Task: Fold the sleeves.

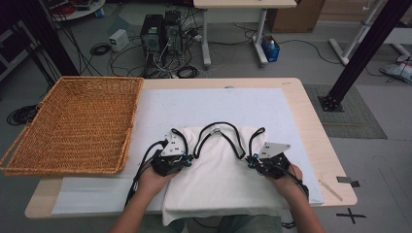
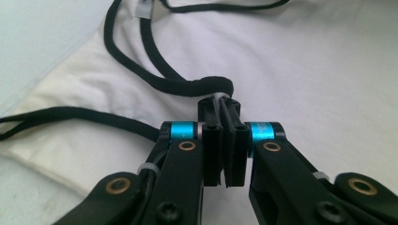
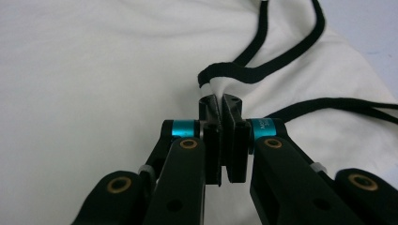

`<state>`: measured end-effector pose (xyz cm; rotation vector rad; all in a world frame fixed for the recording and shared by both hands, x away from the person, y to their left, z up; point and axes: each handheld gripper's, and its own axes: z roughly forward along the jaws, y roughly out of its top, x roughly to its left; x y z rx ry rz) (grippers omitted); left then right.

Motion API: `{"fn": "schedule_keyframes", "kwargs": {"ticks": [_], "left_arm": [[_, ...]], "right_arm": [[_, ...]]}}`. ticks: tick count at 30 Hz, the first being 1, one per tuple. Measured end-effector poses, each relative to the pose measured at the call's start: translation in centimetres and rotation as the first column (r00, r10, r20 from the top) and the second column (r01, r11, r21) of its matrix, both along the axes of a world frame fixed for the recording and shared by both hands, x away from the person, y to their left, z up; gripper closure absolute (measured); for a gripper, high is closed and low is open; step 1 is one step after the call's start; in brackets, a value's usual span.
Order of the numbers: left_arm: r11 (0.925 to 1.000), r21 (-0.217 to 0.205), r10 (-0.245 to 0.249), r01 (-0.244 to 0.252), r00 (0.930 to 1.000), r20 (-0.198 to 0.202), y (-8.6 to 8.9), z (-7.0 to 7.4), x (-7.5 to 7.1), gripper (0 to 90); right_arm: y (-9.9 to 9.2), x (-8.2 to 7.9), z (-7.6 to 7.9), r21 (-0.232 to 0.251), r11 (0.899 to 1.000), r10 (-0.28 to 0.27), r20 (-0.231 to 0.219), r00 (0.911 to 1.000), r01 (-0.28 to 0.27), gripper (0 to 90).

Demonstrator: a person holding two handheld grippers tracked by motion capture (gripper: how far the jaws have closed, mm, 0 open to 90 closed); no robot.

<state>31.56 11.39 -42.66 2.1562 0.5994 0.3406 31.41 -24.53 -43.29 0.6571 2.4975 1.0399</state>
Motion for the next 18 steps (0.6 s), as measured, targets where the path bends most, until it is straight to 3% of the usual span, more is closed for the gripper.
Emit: {"fn": "schedule_keyframes", "kwargs": {"ticks": [3,6,8,10,12,14,16,18], "left_arm": [[0.9998,-0.021,0.001,-0.001,0.9998,-0.021,0.1,-0.7,-0.3,85.6],[0.9984,-0.041,0.038,-0.039,0.9987,-0.035,0.4,-1.0,0.1,62.4],[0.9912,-0.095,0.09,-0.091,0.9958,-0.018,1.1,-0.8,0.7,49.6],[0.973,-0.158,0.168,-0.168,0.9857,-0.012,2.0,-0.5,1.7,40.3],[0.9499,-0.201,0.239,-0.24,0.9706,-0.028,2.6,-0.3,3.0,37.9],[0.9376,-0.193,0.289,-0.289,0.9569,-0.032,3.1,-0.3,4.4,36.9],[0.9199,-0.202,0.334,-0.336,0.9414,-0.047,3.5,-0.3,5.9,35.8],[0.9068,-0.202,0.364,-0.37,0.9289,-0.069,3.8,-0.4,7.3,35.6]], "right_arm": [[-0.9,-0.5,-0.1,0.004,1.0,-0.004,-0.024,0.9997,0.004,87.8],[-1.4,-0.7,-0.5,-0.004,1.0,-0.005,-0.037,0.9993,0.005,76.0],[-2.1,-0.4,0.2,0.049,0.998,-0.035,-0.026,0.9991,0.036,68.7],[-3.1,0.2,1.2,0.098,0.99,-0.1,0.002,0.995,0.099,63.1],[-3.9,1.5,2.0,0.131,0.975,-0.184,0.026,0.9825,0.179,54.7],[-4.0,3.3,2.1,0.13,0.957,-0.264,0.016,0.9643,0.26,51.4],[-3.9,5.0,1.8,0.112,0.947,-0.306,0.019,0.9518,0.302,50.0],[-4.0,6.6,1.4,0.14,0.927,-0.352,0.008,0.9361,0.347,50.1]]}}
